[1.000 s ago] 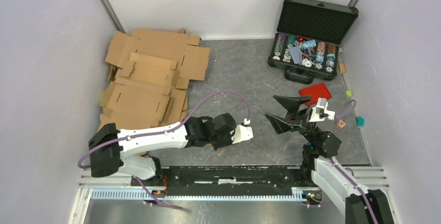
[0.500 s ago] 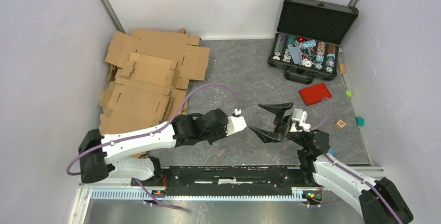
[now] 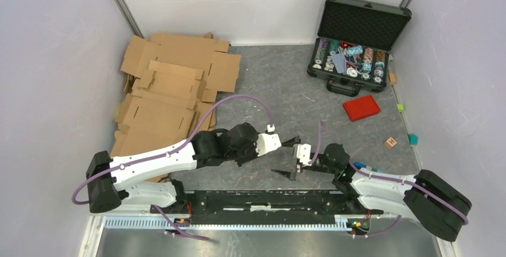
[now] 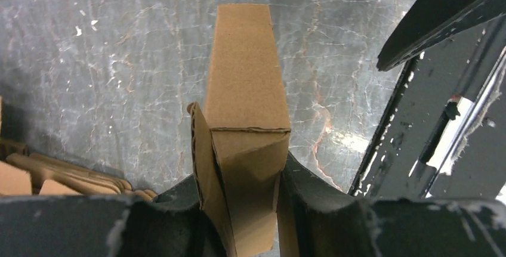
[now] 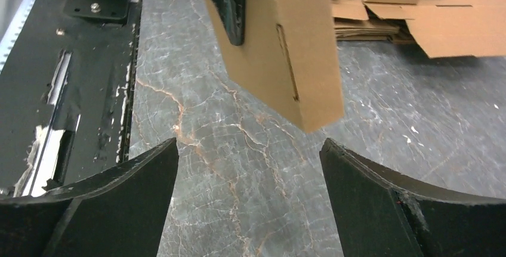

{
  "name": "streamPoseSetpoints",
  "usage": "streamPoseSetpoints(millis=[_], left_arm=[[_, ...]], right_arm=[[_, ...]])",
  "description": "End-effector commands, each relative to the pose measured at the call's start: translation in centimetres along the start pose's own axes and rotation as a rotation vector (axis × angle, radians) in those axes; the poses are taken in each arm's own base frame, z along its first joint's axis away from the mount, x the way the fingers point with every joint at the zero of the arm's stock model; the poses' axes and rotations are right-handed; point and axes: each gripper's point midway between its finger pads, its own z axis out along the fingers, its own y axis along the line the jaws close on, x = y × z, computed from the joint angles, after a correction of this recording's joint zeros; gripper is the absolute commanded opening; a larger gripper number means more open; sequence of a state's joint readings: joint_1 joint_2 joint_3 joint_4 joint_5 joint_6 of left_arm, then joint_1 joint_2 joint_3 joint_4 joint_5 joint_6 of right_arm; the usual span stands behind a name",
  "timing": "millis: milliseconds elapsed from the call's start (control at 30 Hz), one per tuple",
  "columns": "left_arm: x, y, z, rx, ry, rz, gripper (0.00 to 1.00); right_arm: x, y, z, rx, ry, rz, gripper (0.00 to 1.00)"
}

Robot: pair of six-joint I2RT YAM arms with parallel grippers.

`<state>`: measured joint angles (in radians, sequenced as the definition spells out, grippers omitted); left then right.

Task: Fold the paper box
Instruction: Close the paper box at the center of the board.

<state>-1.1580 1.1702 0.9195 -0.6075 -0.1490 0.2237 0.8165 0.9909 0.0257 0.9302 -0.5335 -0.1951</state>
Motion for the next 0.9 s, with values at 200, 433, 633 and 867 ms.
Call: streamPoseSetpoints(millis=[200,433,633,867], left_arm=[[-0.1,-2.0,0.9,0.152,0.083,0.082,0.36],[-0.5,-2.8,0.6,0.204,0.062,0.088,0.36],[-2.0,-4.5,0.0,0.316,-0.004,0.115,0.36],[-2.0,-4.7,0.1,0.329,-0.003,0.122,0.38]], right_arm=[[-1.5,-1.2,1.2,0.017,0.001,-0.153,0.92],[-2.5,-1.8,0.8,0.066,-0.036,-0.169,0.91],[-5.0,0.2,1.8,-0.068,-0.152,-0.150,0.79],[-6.0,1.6,2.4,-0.171,-0.187,-0.114,0.67]])
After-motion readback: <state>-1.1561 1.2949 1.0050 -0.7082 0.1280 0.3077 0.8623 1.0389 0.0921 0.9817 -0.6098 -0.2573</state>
